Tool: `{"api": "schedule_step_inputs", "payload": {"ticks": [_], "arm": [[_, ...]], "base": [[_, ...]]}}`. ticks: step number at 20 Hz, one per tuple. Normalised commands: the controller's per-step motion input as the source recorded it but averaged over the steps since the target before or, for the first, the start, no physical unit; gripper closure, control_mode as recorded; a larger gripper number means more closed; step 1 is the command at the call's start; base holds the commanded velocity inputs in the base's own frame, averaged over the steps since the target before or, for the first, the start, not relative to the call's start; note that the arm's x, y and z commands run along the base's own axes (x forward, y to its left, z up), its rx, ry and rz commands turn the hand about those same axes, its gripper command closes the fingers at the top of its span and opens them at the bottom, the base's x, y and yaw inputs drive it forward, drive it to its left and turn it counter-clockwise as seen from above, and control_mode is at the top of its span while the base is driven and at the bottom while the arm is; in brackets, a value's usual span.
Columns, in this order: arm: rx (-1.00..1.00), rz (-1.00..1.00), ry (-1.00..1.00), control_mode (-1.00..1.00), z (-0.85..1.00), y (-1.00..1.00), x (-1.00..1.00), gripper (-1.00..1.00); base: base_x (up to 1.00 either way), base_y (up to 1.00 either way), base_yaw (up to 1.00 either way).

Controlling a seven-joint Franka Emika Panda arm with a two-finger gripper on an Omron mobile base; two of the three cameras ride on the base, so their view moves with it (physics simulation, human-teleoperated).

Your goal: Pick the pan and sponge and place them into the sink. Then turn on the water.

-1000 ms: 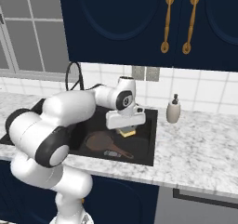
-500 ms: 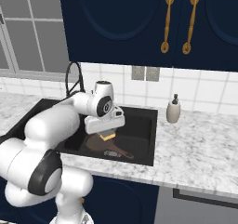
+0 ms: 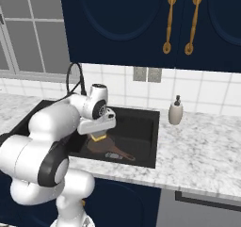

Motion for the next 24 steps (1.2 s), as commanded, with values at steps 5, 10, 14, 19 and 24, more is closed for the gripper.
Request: {"api": "schedule_step_inputs", "payload": {"ticks": [5, 10, 14, 19, 24], "arm": [[0.16, 0.06, -0.02, -1.00, -0.48, 0.05, 0.18, 1.00], [0.16, 0.07, 0.00, -1.00, -0.47, 0.06, 0.46, 1.00], [0.08, 0.05, 0.00, -1.00, -0.54, 0.19, 0.65, 1.00], [0.05, 0.02, 0.00, -1.00, -0.55, 0.15, 0.64, 1.00], [0.07, 0.01, 0.00, -1.00, -0.55, 0.00, 0.55, 1.00]], "base": [[0.00, 0.00, 0.00], [0.00, 0.00, 0.00], [0.00, 0.00, 0.00], [0.00, 0.00, 0.00], [0.00, 0.00, 0.00]]}}
